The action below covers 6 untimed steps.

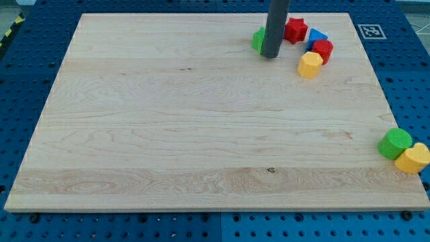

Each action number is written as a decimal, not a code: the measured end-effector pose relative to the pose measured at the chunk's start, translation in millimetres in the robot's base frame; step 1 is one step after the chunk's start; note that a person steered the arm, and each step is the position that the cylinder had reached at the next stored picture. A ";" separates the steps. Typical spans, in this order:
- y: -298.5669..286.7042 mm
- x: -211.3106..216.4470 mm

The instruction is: Nudge the yellow hexagon to right a bit

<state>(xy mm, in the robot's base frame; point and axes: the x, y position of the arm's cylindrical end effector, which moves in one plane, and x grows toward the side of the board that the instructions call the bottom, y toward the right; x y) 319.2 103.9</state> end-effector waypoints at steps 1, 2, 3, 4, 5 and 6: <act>0.0 -1.1; 8.5 4.7; 24.3 44.1; 30.6 55.6; 36.8 55.6; 41.8 55.6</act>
